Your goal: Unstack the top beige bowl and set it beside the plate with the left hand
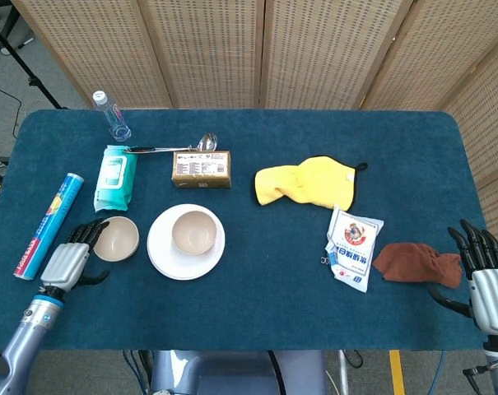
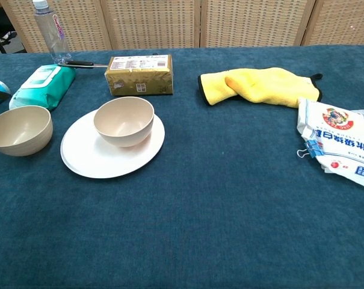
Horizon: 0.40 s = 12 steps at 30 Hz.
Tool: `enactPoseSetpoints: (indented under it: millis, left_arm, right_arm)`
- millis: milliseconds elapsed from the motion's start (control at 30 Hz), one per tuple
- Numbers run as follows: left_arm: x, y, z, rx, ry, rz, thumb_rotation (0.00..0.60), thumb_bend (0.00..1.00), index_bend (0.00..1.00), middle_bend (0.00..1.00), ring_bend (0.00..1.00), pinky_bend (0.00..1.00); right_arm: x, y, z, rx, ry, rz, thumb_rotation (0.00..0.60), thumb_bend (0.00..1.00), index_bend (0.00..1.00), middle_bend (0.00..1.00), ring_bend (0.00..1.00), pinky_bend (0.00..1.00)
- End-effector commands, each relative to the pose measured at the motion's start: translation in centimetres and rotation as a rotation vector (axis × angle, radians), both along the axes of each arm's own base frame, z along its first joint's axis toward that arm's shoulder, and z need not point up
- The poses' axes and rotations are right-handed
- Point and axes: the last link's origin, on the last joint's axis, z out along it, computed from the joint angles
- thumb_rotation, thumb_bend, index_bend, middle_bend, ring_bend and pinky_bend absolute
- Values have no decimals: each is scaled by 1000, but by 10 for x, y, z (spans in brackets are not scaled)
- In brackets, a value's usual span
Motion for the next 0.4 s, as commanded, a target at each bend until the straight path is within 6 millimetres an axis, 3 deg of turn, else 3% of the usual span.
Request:
enactPoseSetpoints:
  millis: [33,133,267,400]
  left_arm:
    - [3,-5,12,27,-16,-18,600,216,2,0,0,0]
    - [7,-12,35,88,-8,-49,600,156,0,0,0,0]
    - [6,-38,79,256,59,-85,600,4,0,0,0,0]
    - [-4,-73,105,393,115,-42,600,0,0,0,0,0]
  right_arm:
    - [0,0,0,0,-1,0,600,0,44,0,0,0]
    - [0,0,0,-1,0,1,600,0,44,0,0,0]
    - [1,1,0,-4,5,7,600,0,44,0,0,0]
    - [3,-1,0,-19,16,24,600,0,44,0,0,0]
